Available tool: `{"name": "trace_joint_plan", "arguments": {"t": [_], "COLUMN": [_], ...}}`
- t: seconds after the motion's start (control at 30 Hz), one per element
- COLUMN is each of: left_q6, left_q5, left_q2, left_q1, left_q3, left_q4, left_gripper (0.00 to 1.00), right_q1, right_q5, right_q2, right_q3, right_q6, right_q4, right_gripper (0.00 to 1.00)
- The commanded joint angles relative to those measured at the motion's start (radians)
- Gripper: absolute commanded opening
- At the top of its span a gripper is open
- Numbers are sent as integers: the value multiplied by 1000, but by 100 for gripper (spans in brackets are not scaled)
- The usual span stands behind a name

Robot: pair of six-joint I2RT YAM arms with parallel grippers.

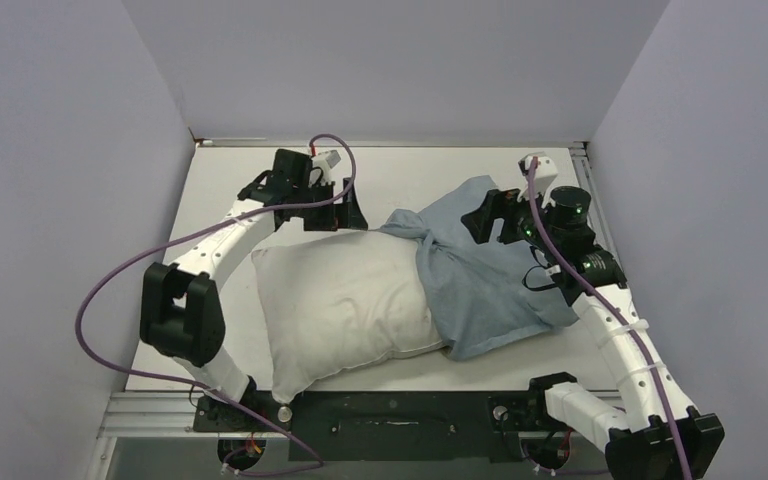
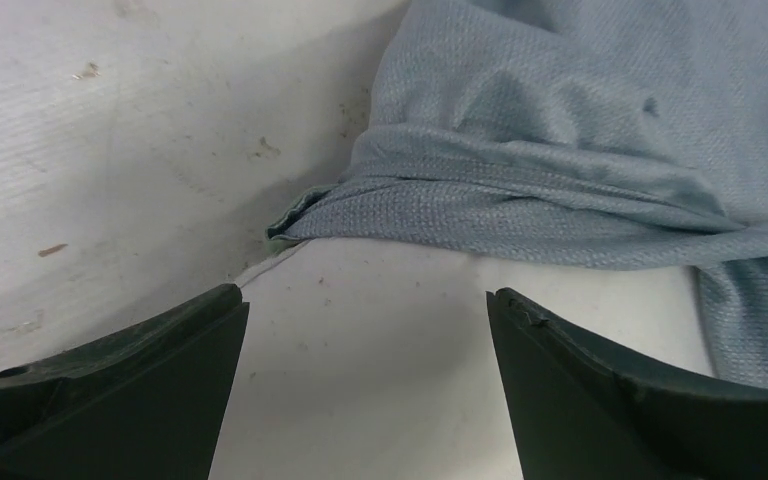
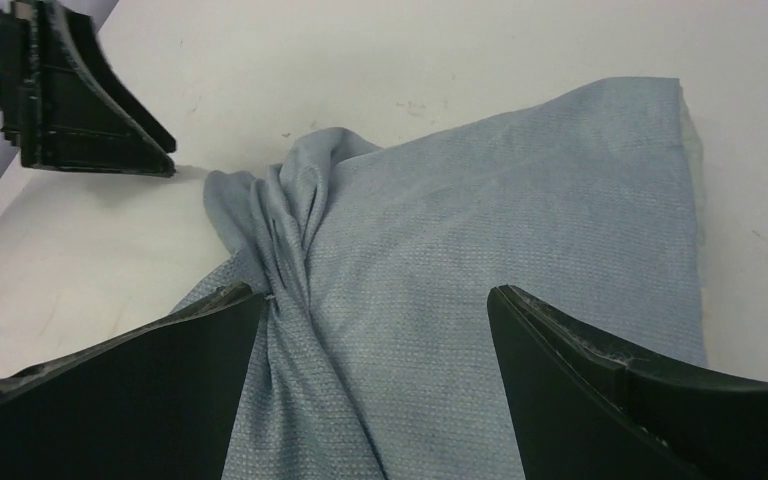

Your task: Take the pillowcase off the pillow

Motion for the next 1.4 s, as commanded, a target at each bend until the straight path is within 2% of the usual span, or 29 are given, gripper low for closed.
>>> {"name": "trace_joint_plan", "arguments": {"t": [0.0,0.17,0.33,0.43,0.5,0.63,0.87,1.07,1.37], "left_q6": [-15,-55,-10,4,33,129,233,250,267], "left_q5": [276,402,392,371,303,66,-250,-326,-354], "left_q2": [71,92,39,-2,-46,-177,-364,-498,-540], "left_q1": [19,8,-36,-48,-57,-112,-260,-290,-300], "left_q3": [25,-71,-80,-70,-59,-47,-116,-209,-243], "left_q4": [25,85,52,51,39,-12,-12,62,94], "left_gripper": [87,51,0,0,0,0,0,0,0], "right_q1": [42,75,119,160,192,261,360,406,469], "right_q5": [14,22,46,72,93,132,175,183,121], "right_q2": [34,82,148,187,218,294,438,520,549], "right_q3": [-2,24,82,130,172,270,428,497,540], "right_q6": [-33,-54,-80,-101,-122,-163,-226,-234,-262], "right_q4": [59,54,30,18,1,-42,-128,-192,-220], "right_gripper": [87,88,88,89,89,88,87,83,74]}}
